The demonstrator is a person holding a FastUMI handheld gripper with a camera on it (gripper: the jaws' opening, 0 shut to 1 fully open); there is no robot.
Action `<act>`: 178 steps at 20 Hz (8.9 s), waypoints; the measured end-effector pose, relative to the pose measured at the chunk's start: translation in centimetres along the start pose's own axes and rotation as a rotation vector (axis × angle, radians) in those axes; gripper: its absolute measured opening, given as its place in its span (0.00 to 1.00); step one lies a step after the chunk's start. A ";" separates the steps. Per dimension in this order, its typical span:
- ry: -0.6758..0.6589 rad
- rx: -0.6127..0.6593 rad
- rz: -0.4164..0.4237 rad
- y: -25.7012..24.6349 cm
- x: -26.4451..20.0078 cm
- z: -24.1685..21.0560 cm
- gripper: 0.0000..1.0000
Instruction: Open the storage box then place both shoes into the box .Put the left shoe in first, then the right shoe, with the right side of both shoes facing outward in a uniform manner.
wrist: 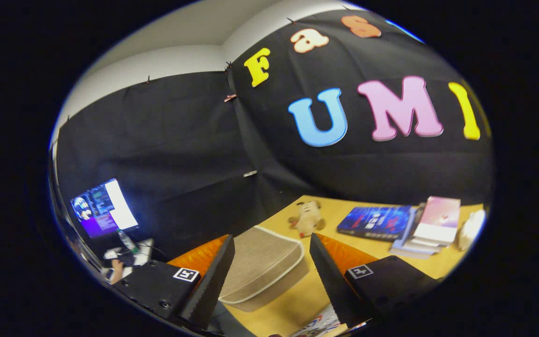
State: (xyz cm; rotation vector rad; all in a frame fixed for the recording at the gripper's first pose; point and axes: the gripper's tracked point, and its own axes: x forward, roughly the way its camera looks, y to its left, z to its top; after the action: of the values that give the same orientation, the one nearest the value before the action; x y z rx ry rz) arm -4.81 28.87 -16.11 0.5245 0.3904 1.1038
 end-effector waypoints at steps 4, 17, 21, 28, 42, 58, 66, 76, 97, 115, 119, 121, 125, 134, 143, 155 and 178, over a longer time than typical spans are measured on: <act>0.130 0.254 0.165 0.4 3.6 -5.1 0.98; 0.392 0.864 0.410 1.3 8.8 -16.9 0.98; 0.422 0.965 0.412 1.1 10.0 -17.0 0.67; 0.335 0.959 0.367 0.8 9.4 -15.3 0.05; 0.244 0.564 0.291 12.6 14.8 0.0 0.07; 0.332 0.432 0.241 22.0 26.0 -1.5 0.34; 0.304 0.249 0.202 19.4 21.2 -2.0 0.97; 0.302 0.189 -0.266 2.1 7.2 -4.5 0.97; 0.695 0.511 -0.747 -17.3 -4.7 -27.6 0.71; 0.540 0.641 -0.737 -13.6 -4.2 -20.3 0.09; 0.509 0.629 -0.709 -10.0 -1.6 -14.8 0.09; 0.477 0.652 -0.663 -7.5 0.5 -11.9 0.09; 0.473 0.655 -0.566 -1.8 5.7 -8.0 0.09; 0.610 0.687 -0.510 6.3 17.8 -11.9 0.09; 0.663 0.681 -0.565 5.5 22.7 -16.9 0.09; 0.642 0.690 -0.597 4.9 25.1 -19.1 0.09; 0.559 0.665 -0.420 7.1 24.5 -14.7 0.97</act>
State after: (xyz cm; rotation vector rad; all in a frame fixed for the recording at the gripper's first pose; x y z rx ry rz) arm -8.13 56.75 -24.89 0.6672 1.3226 0.6755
